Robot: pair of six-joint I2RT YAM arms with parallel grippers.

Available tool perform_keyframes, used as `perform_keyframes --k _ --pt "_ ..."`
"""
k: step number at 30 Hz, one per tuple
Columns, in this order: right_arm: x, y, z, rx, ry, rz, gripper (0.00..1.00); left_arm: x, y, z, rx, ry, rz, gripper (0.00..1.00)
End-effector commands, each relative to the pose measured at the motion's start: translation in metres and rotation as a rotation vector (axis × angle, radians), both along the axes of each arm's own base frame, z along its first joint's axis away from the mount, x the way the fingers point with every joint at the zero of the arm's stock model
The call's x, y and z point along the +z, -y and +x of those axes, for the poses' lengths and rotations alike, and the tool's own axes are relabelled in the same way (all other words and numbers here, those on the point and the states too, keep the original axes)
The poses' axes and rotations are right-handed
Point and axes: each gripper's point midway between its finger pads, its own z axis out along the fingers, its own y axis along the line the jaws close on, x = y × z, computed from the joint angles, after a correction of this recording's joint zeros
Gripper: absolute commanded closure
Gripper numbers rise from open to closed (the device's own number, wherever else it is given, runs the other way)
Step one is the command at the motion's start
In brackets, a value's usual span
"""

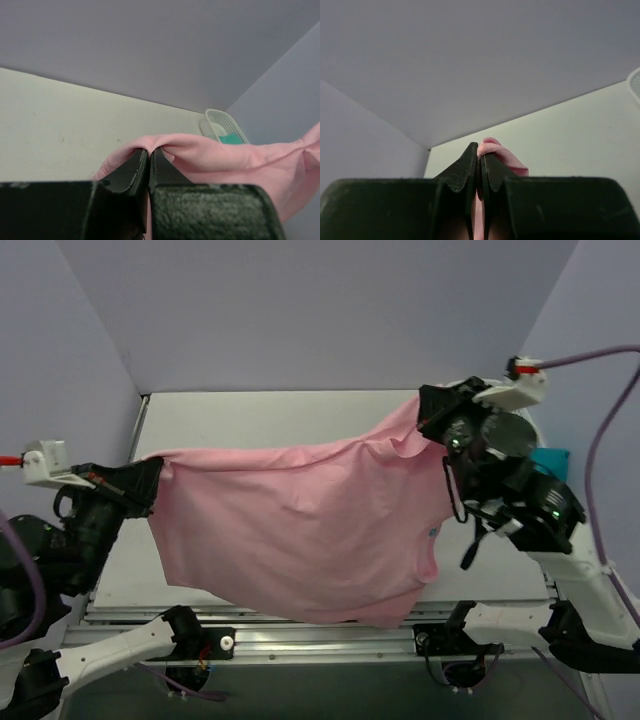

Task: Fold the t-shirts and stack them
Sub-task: Flatten out the tshirt

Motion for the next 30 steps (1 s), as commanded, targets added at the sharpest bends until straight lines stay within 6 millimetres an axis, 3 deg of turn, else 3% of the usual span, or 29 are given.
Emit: perform_keyframes --k 1,2,3,4,5,6,8,9,10,11,12,13,14,15,17,18,20,22,23,24,25,26,27,28,29,30 --pt "-0.039 -0.014 0.053 -0.182 -0.081 -0.144 1.0 -0.005 0.025 0.036 0.127 0.006 0.066 0.97" --pt "-0.052 -0.021 0.068 -0.181 -0.109 -0.166 1.0 -0.009 0.031 0.042 0.141 0.0 0.078 0.97" --pt "-0.081 -0.035 0.092 -0.175 -0.164 -0.186 1.0 -0.018 0.042 0.054 0.165 -0.018 0.11 0.97" --pt "-0.098 -0.032 0.112 -0.169 -0.198 -0.188 1.0 -0.021 0.052 0.064 0.173 -0.018 0.114 0.97" --pt "-0.124 -0.038 0.131 -0.179 -0.24 -0.212 1.0 -0.035 0.062 0.075 0.178 -0.038 0.139 0.98" --pt "-0.136 -0.04 0.143 -0.196 -0.248 -0.211 1.0 -0.046 0.07 0.087 0.176 -0.058 0.154 0.98" --pt "-0.185 -0.037 0.174 -0.247 -0.324 -0.262 1.0 -0.088 0.087 0.138 0.13 -0.143 0.138 0.98" --pt "-0.199 -0.038 0.186 -0.255 -0.342 -0.271 1.0 -0.121 0.094 0.169 0.12 -0.219 0.149 0.98" --pt "-0.208 -0.039 0.197 -0.256 -0.357 -0.275 1.0 -0.133 0.079 0.2 0.126 -0.246 0.075 0.98" --pt "-0.243 -0.038 0.218 -0.267 -0.413 -0.31 1.0 -0.152 0.073 0.221 0.145 -0.283 0.071 0.98" --pt "-0.257 -0.039 0.232 -0.268 -0.426 -0.313 1.0 -0.193 0.072 0.254 0.175 -0.373 0.094 0.98" --pt "-0.259 -0.041 0.246 -0.271 -0.423 -0.306 1.0 -0.208 0.051 0.279 0.218 -0.404 0.085 0.98" --pt "-0.301 -0.036 0.268 -0.29 -0.484 -0.341 1.0 -0.221 0.046 0.297 0.228 -0.43 0.086 0.98" --pt "-0.316 -0.039 0.281 -0.276 -0.506 -0.345 1.0 -0.252 0.044 0.33 0.233 -0.491 0.091 0.98" --pt "-0.347 -0.042 0.315 -0.279 -0.533 -0.351 1.0 -0.286 0.025 0.362 0.251 -0.57 0.075 0.98" --pt "-0.357 -0.038 0.331 -0.269 -0.536 -0.338 1.0 -0.312 0.022 0.388 0.25 -0.618 0.063 0.98" --pt "-0.373 -0.035 0.364 -0.261 -0.524 -0.318 1.0 -0.336 0.007 0.409 0.267 -0.651 0.036 0.98" --pt "-0.377 -0.035 0.384 -0.245 -0.5 -0.296 1.0 -0.358 0.004 0.434 0.269 -0.655 0.025 0.98" --pt "-0.376 -0.038 0.4 -0.238 -0.461 -0.278 1.0 -0.381 0.0 0.442 0.272 -0.688 0.027 0.98" --pt "-0.376 -0.031 0.409 -0.245 -0.442 -0.265 1.0 -0.387 -0.002 0.448 0.272 -0.698 0.033 0.98" --pt "-0.372 -0.032 0.418 -0.226 -0.407 -0.244 1.0 -0.37 -0.002 0.465 0.27 -0.657 0.021 0.98" --pt "-0.373 -0.035 0.429 -0.213 -0.365 -0.217 1.0 -0.371 -0.006 0.471 0.277 -0.658 0.016 0.98" --pt "-0.366 -0.034 0.436 -0.202 -0.331 -0.191 0.69 -0.391 -0.013 0.478 0.287 -0.688 0.009 0.97" --pt "-0.354 -0.031 0.45 -0.19 -0.252 -0.135 0.09 -0.391 -0.021 0.495 0.302 -0.69 -0.017 0.57" --pt "-0.353 -0.032 0.45 -0.19 -0.251 -0.128 0.0 -0.394 -0.026 0.493 0.309 -0.711 -0.031 0.57" --pt "-0.347 -0.03 0.454 -0.194 -0.223 -0.111 0.0 -0.39 -0.031 0.498 0.313 -0.702 -0.052 0.41"
